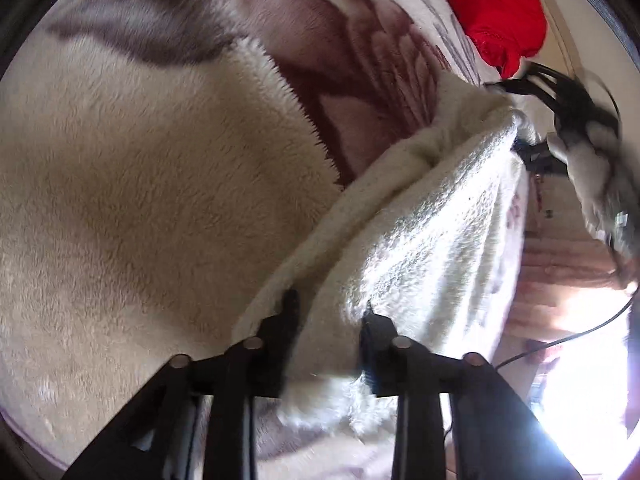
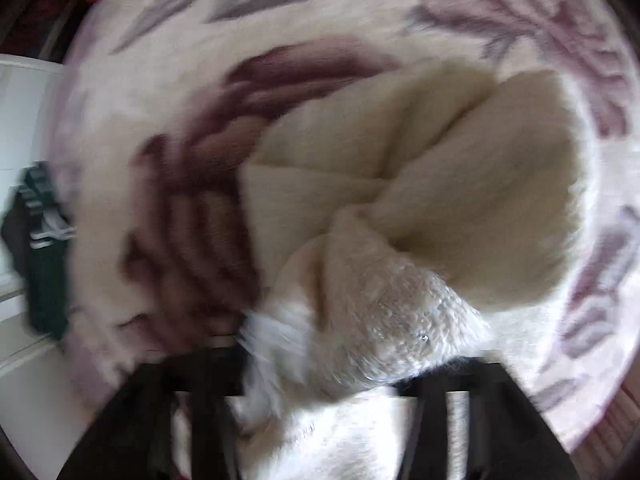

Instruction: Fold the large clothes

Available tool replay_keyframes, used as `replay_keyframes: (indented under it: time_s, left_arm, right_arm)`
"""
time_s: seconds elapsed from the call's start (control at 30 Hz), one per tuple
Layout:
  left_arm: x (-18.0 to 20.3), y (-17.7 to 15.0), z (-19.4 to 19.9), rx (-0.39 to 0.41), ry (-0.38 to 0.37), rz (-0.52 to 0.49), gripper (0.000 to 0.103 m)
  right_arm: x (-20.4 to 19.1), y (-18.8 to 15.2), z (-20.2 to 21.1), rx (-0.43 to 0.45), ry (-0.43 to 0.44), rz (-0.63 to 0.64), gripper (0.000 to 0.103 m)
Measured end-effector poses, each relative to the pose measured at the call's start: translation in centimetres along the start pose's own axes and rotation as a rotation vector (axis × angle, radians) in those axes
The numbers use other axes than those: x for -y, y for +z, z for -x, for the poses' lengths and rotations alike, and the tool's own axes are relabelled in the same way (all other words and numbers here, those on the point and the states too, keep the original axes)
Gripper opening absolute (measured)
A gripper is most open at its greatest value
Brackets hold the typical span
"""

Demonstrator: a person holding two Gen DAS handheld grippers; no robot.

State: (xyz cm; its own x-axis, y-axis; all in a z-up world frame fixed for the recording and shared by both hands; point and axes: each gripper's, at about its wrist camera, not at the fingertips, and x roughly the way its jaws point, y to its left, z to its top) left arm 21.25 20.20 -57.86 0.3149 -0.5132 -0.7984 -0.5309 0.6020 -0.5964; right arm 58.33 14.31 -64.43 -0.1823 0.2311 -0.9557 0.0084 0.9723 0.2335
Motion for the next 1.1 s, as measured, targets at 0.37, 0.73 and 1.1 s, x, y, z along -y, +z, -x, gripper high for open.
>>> replay_keyframes:
  time_s: [0.37, 0.73, 1.1]
  left_arm:
    - [12.6, 12.0, 1.7, 0.032, -0.044, -0.277, 0.066]
    - [24.9, 18.7, -13.7, -0.098, -0.068, -0.502, 0.020]
    - [13.7, 22.9, -13.3, -0.073, -0.320, -0.052, 0.023]
  right_arm:
    - [15.5, -4.0, 11.0, 0.194, 0.245, -0.123, 0.075]
    - [23.8, -0.8, 4.6, 0.260, 0.271, -0.277, 0.075]
    - [19.7, 2.0, 7.7, 0.389, 0.426, -0.117, 0.075]
